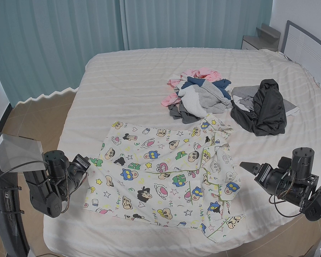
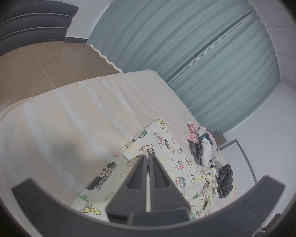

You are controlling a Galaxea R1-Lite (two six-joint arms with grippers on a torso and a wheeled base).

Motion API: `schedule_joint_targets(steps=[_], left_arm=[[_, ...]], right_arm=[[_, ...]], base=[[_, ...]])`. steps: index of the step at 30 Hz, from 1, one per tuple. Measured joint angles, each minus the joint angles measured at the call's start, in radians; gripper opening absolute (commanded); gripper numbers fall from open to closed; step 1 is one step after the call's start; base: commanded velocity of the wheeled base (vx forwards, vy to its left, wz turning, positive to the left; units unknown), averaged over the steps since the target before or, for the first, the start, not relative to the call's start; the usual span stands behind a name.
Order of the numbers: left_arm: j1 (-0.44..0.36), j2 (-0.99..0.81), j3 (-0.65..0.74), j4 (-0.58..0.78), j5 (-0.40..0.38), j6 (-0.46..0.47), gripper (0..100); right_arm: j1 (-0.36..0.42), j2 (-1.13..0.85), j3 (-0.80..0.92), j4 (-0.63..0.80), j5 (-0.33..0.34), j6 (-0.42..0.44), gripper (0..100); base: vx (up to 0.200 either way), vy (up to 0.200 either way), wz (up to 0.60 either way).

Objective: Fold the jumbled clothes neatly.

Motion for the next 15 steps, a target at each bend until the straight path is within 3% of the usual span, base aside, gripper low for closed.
schedule_joint_targets(steps=[3,4,15], left_arm=[[0.001,0.004,-0.001,0.0,0.0,0.002,0],[0.001,0.005,-0.001,0.0,0.0,0.003,100],[0.009,0.005,0.001,0.0,0.002,-0.001,100]], right_arm=[[0.0,0.0,0.0,0.0,0.0,0.0,100],[0.0,0.0,0.0,0.0,0.0,0.0,100],[0.0,0.005,0.074,0.002,0.003,-0.005,100]], base=[[0.0,0.0,0.0],[0.0,0.0,0.0],[0.0,0.0,0.0]])
